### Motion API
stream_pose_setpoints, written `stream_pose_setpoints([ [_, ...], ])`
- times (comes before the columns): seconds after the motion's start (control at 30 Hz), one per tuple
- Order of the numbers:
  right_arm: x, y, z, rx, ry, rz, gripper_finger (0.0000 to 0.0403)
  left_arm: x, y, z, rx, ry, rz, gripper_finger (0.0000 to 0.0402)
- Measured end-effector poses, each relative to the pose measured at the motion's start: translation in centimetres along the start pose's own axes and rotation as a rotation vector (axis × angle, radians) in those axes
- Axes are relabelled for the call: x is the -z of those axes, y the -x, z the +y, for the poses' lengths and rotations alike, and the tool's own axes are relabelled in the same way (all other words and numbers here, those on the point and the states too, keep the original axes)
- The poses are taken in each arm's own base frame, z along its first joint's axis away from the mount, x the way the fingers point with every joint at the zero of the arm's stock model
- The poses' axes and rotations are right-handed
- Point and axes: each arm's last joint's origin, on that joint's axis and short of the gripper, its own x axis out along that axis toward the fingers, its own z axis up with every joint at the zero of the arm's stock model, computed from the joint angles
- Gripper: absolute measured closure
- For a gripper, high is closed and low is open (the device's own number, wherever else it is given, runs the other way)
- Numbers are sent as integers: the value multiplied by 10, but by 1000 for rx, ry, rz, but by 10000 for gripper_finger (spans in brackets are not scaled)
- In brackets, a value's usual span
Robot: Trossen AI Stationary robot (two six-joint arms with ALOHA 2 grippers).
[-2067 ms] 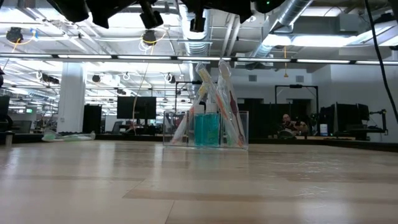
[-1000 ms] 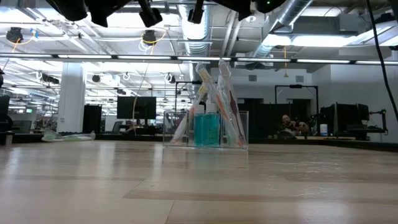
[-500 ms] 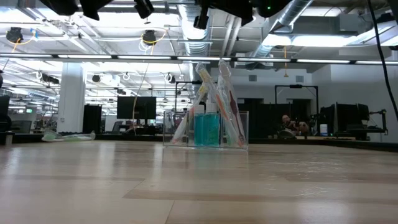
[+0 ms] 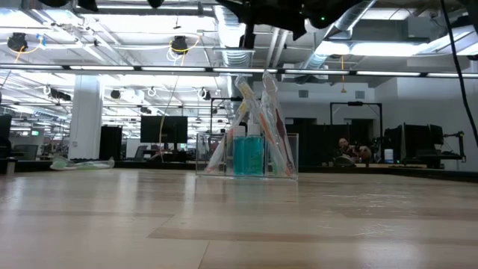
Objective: Pick & Place toothbrushing station
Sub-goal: Put the purple toothbrush into the transparent organizer
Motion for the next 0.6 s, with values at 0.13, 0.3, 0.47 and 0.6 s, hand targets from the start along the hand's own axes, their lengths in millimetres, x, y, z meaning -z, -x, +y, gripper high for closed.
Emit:
stream_pose_setpoints([
  [0.13, -7, 8, -1, 4, -7, -25, 393, 8, 1, 12, -106, 18, 35, 275],
  [0.3, -17, 15, 0, 15, 68, -141, 393, 7, 1, 17, -213, -34, -32, 276],
  [0.47, -26, 18, 4, 58, 175, -372, 393, 2, 4, 19, -364, -138, -161, 275],
  [0.6, -25, 14, 4, 136, 202, -545, 393, 1, 6, 23, -516, -251, -233, 275],
])
